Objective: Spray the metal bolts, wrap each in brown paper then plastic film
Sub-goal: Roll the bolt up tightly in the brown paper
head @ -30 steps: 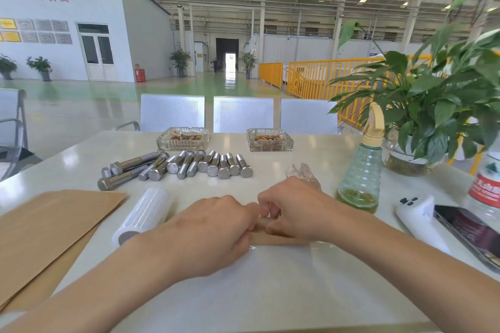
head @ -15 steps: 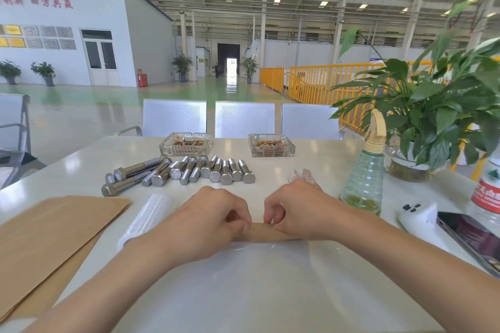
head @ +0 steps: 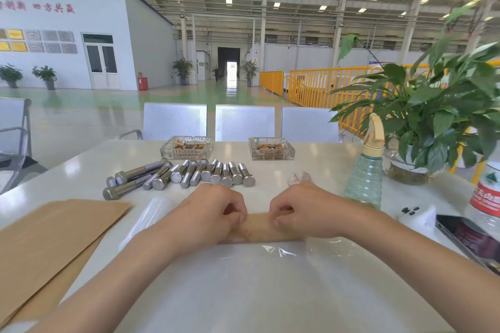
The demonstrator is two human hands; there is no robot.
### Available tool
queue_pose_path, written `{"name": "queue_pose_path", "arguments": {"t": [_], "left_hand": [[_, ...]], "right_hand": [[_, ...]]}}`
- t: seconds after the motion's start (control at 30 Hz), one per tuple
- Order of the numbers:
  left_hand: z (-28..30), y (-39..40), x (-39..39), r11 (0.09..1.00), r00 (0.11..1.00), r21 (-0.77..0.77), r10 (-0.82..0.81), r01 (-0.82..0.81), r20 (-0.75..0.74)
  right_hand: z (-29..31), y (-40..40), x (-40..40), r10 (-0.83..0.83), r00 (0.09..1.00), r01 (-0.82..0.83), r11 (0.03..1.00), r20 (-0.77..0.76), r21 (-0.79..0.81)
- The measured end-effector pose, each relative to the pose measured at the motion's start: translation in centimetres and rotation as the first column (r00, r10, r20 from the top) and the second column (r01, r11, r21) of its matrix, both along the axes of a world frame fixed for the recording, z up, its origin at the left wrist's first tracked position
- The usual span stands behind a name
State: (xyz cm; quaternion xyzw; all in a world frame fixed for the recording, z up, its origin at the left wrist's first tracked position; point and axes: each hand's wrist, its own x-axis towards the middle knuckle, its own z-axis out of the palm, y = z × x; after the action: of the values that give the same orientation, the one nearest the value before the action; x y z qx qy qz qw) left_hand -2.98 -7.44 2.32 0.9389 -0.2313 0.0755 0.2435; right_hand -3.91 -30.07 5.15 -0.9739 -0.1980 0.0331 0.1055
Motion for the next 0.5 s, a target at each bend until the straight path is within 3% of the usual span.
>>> {"name": "queue_pose_path", "arguments": {"t": [0.3,0.5], "left_hand": [[0.9,2.0,0.5,0.996,0.990,0.084,0.029,-0.017,-0.137],[0.7,1.6,0.6,0.999,0.997,0.045,0.024,-0.021,-0.069]], "right_hand": [[-1.3,0.5,0.7,-0.064,0.995,0.061,0.997,0.079,0.039],[-2.2,0.7,1.0,-0.131,0.990,0.122,0.983,0.060,0.138]]}}
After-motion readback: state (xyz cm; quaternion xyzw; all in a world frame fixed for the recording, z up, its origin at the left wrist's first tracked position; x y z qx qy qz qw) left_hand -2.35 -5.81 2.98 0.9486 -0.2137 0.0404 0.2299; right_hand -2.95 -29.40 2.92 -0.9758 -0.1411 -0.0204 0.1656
